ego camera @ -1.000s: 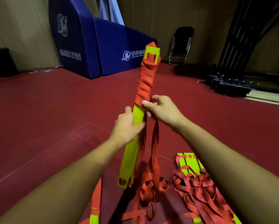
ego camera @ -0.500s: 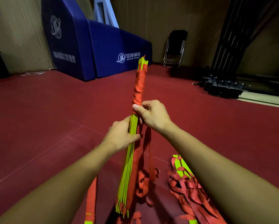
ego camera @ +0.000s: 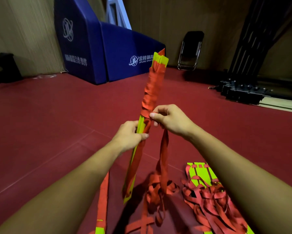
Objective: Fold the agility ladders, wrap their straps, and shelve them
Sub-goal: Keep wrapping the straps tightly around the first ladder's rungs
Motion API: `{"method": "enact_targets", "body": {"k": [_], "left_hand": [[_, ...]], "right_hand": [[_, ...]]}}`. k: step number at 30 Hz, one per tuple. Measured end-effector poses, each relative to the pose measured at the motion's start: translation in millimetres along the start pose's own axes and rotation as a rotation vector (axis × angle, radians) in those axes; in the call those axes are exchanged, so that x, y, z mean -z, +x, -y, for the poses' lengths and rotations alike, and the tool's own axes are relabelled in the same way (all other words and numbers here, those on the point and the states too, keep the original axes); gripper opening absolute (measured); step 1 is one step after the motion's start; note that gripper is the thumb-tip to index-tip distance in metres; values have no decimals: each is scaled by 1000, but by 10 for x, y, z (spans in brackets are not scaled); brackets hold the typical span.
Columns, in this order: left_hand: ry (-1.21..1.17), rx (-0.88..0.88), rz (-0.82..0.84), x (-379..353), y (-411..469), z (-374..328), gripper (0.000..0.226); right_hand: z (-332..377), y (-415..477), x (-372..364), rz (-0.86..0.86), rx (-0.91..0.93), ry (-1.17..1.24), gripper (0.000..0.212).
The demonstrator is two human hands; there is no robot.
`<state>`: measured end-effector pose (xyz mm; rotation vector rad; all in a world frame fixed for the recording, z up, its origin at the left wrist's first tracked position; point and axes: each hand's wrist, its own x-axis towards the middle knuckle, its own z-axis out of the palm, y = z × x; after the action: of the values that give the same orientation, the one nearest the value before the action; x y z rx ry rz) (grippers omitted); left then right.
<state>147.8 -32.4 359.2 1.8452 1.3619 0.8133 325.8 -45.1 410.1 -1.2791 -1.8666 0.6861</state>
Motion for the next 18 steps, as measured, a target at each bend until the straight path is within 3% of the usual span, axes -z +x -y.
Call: {"method": "enact_targets", "body": {"k": [3,6,10,12,15,18], "left_hand": [[-134,13,20,-15,-7,-54,33],[-211,26,50,-29,-14,-81,30],[-224,21,86,-37,-52,-103,35],[-92,-19,46,-69,-53,-116,45],[285,1,-139,-114,-59,-125,51],[405,46,-259,-128,-111,-157,53]], "right_hand": [[-24,30,-31,-107,-34,25,19],[-11,12,-26,-76,-5,40,13],[-26,11,-37,-107,-9,8,24],[-36,21,-87,-145,-45,7,29],[-38,23,-146,-197,-80,-2,33],[-26,7,-146,-223,-77,-25,36]]}}
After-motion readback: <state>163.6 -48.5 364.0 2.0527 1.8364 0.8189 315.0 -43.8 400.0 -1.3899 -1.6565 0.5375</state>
